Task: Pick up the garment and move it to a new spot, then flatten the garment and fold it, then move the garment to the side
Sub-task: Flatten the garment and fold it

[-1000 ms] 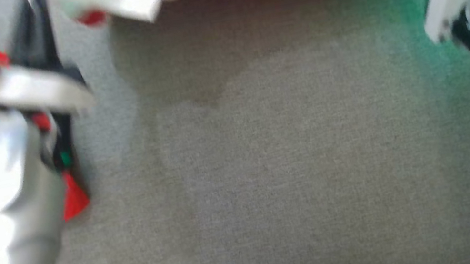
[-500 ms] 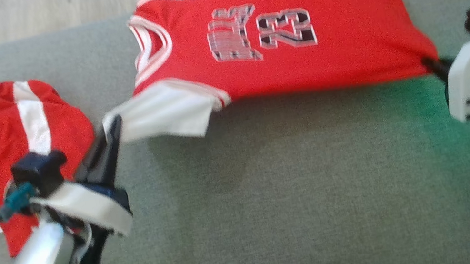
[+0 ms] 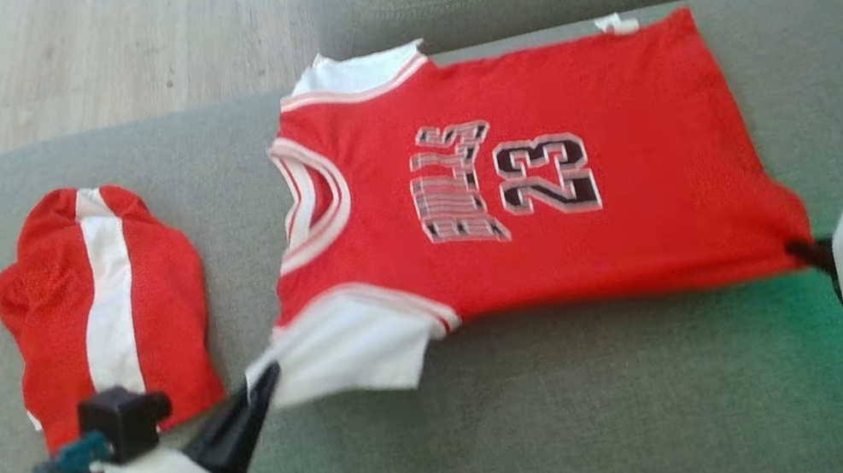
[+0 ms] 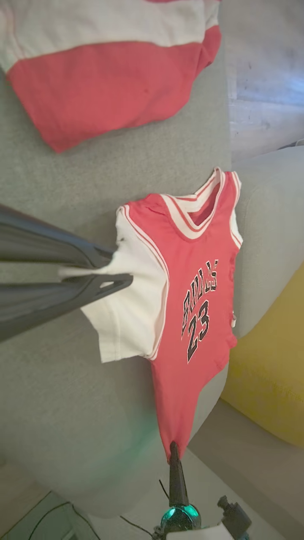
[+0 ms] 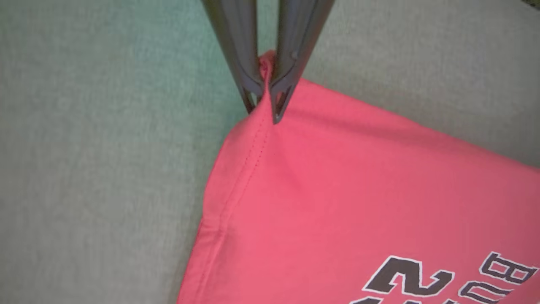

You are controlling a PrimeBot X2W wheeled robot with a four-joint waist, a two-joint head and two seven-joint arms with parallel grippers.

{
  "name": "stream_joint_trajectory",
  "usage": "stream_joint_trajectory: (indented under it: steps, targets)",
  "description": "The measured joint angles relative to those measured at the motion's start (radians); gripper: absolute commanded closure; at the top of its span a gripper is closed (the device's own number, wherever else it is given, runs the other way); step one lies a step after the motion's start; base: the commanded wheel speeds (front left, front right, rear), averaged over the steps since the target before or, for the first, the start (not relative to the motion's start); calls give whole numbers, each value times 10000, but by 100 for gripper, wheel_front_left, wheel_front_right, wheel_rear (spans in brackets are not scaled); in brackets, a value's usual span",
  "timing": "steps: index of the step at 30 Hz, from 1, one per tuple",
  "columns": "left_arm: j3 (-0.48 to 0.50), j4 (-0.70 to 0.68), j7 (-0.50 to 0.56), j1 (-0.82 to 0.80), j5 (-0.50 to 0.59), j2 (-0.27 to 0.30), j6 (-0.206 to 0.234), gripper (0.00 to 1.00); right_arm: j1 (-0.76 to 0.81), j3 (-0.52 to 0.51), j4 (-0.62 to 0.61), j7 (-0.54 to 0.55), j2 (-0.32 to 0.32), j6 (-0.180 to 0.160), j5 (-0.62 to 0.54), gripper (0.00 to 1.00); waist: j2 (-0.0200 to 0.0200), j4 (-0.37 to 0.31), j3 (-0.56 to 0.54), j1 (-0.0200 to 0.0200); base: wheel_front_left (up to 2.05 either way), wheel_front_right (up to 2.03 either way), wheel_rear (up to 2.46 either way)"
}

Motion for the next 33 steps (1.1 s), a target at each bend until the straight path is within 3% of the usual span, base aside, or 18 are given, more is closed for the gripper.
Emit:
stream_joint_trajectory:
  steps: [4, 13, 24, 33]
  targets:
    - [-59, -644, 385, 674, -617, 219, 25, 100, 536, 107, -405, 600, -267, 0, 318, 100, 0, -57, -193, 0, 0, 0, 0]
    - [-13, -1221, 554, 803, -596, 510, 221, 100, 788, -326, -1139, 1099, -464, 0, 506, 100, 0, -269, 33, 2, 0, 0, 0]
    - [82, -625, 777, -1217, -42, 550, 190, 100, -109, -1279, -995, 1678, -86, 0, -138, 100, 0, -458, 964, 3, 0, 0, 0]
    - [-485, 481, 1039, -2950, 497, 477, 12, 100, -825, -1762, -696, 2157, 474, 0, -717, 100, 0, -471, 1579, 3, 0, 0, 0]
